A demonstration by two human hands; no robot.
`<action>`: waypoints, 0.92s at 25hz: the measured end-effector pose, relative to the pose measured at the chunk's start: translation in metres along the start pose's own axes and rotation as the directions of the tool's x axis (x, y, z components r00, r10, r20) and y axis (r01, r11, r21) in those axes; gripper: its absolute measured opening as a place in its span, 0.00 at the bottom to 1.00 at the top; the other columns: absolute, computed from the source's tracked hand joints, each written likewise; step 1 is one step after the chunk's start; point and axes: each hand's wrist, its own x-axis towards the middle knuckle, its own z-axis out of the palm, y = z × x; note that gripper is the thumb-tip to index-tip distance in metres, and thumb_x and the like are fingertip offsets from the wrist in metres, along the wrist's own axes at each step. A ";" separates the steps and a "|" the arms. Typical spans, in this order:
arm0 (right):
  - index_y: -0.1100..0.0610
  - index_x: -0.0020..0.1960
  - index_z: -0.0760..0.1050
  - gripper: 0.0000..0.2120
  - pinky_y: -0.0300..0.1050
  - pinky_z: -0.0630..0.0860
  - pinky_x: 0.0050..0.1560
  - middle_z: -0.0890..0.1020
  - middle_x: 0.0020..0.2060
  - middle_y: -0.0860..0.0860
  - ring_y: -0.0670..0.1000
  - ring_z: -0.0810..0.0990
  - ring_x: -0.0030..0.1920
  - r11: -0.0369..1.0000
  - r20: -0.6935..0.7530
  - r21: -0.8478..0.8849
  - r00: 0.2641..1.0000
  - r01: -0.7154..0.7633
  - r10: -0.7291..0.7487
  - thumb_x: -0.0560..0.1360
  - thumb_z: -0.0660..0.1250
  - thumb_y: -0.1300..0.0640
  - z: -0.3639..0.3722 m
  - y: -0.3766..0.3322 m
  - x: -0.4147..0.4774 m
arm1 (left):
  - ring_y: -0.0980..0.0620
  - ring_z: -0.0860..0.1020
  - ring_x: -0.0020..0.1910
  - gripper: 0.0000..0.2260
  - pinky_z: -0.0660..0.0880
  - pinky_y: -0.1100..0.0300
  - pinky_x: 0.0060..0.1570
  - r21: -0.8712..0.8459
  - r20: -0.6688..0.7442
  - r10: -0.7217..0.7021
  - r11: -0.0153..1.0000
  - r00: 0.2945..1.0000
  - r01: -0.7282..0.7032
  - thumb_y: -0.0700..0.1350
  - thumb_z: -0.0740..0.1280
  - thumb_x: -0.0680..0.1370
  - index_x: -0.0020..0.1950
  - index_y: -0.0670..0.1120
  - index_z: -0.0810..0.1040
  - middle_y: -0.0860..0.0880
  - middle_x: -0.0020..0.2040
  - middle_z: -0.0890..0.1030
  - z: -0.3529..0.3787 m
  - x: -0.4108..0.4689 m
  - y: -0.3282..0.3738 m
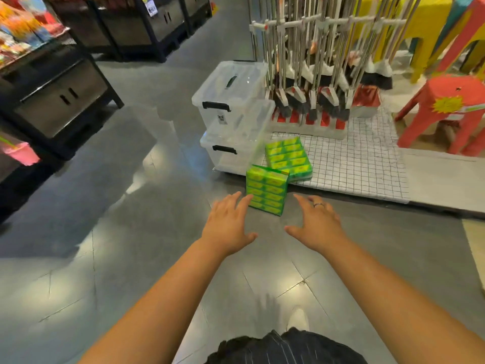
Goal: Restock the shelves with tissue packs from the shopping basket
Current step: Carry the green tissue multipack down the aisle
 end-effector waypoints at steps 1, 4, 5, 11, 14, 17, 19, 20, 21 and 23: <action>0.45 0.78 0.51 0.42 0.54 0.62 0.70 0.59 0.75 0.55 0.59 0.59 0.73 1.000 0.022 -0.001 1.000 0.007 -0.007 0.71 0.66 0.36 -0.004 -0.002 0.027 | 0.45 0.55 0.76 0.42 0.52 0.51 0.74 -0.006 0.009 -0.015 1.000 1.000 0.015 0.61 0.68 0.72 0.78 0.51 0.51 0.44 0.78 0.55 -0.002 0.025 -0.009; 0.45 0.78 0.51 0.43 0.54 0.63 0.69 0.60 0.75 0.55 0.59 0.61 0.72 1.000 0.078 -0.002 0.997 0.008 -0.008 0.71 0.67 0.36 -0.007 -0.009 0.112 | 0.45 0.57 0.76 0.42 0.54 0.51 0.73 -0.015 0.048 -0.040 0.999 0.998 0.040 0.62 0.69 0.71 0.78 0.51 0.52 0.44 0.77 0.57 -0.001 0.102 -0.042; 0.45 0.78 0.51 0.43 0.54 0.64 0.69 0.60 0.75 0.55 0.59 0.61 0.72 1.000 0.098 -0.002 0.995 0.004 -0.004 0.70 0.67 0.36 -0.004 -0.012 0.138 | 0.44 0.57 0.76 0.42 0.54 0.51 0.73 -0.016 0.070 -0.041 0.999 0.997 0.042 0.61 0.69 0.71 0.78 0.51 0.53 0.43 0.77 0.57 0.002 0.127 -0.053; 0.46 0.78 0.51 0.44 0.54 0.64 0.69 0.62 0.74 0.58 0.60 0.63 0.71 0.992 0.178 -0.019 0.975 -0.128 0.130 0.70 0.69 0.36 0.034 -0.022 0.302 | 0.44 0.53 0.77 0.41 0.52 0.50 0.75 -0.046 0.243 0.039 0.999 0.969 -0.029 0.60 0.69 0.73 0.78 0.50 0.51 0.44 0.78 0.54 0.035 0.300 -0.129; 0.45 0.78 0.52 0.45 0.54 0.64 0.69 0.63 0.73 0.58 0.61 0.63 0.71 0.970 0.227 0.009 0.946 -0.241 0.233 0.69 0.70 0.36 0.058 -0.025 0.376 | 0.44 0.54 0.76 0.40 0.53 0.51 0.74 -0.071 0.315 0.111 0.993 0.943 -0.093 0.58 0.70 0.73 0.78 0.50 0.53 0.44 0.78 0.55 0.059 0.382 -0.162; 0.46 0.77 0.53 0.45 0.56 0.64 0.70 0.60 0.74 0.58 0.62 0.61 0.72 0.947 0.272 0.002 0.912 -0.320 0.308 0.69 0.71 0.38 0.091 -0.016 0.445 | 0.43 0.50 0.77 0.40 0.50 0.50 0.74 -0.062 0.437 0.163 0.987 0.884 -0.151 0.58 0.67 0.75 0.78 0.50 0.49 0.44 0.79 0.49 0.102 0.458 -0.190; 0.47 0.78 0.52 0.45 0.57 0.63 0.69 0.56 0.76 0.58 0.62 0.59 0.73 0.930 0.295 -0.011 0.887 -0.368 0.354 0.69 0.72 0.39 0.118 0.001 0.488 | 0.43 0.48 0.77 0.41 0.48 0.49 0.75 -0.058 0.486 0.191 0.981 0.853 -0.186 0.59 0.67 0.75 0.79 0.49 0.47 0.43 0.79 0.48 0.141 0.502 -0.203; 0.47 0.78 0.52 0.45 0.57 0.63 0.69 0.54 0.76 0.58 0.62 0.58 0.74 0.922 0.306 -0.012 0.877 -0.386 0.371 0.69 0.72 0.39 0.133 0.011 0.508 | 0.42 0.48 0.77 0.41 0.48 0.49 0.76 -0.059 0.501 0.197 0.979 0.843 -0.193 0.59 0.68 0.75 0.79 0.49 0.47 0.43 0.78 0.48 0.161 0.522 -0.208; 0.48 0.78 0.51 0.46 0.57 0.63 0.69 0.54 0.76 0.58 0.63 0.58 0.73 0.918 0.311 -0.020 0.871 -0.395 0.382 0.69 0.72 0.39 0.147 0.021 0.526 | 0.42 0.47 0.77 0.41 0.48 0.49 0.76 -0.058 0.515 0.207 0.976 0.832 -0.208 0.58 0.68 0.75 0.79 0.50 0.47 0.43 0.78 0.48 0.181 0.539 -0.212; 0.49 0.78 0.51 0.46 0.57 0.63 0.69 0.53 0.76 0.58 0.64 0.59 0.73 0.919 0.323 -0.045 0.865 -0.391 0.384 0.69 0.72 0.39 0.181 0.042 0.564 | 0.43 0.46 0.77 0.42 0.47 0.49 0.76 -0.056 0.533 0.228 0.970 0.815 -0.235 0.58 0.68 0.75 0.79 0.50 0.46 0.43 0.79 0.47 0.222 0.574 -0.218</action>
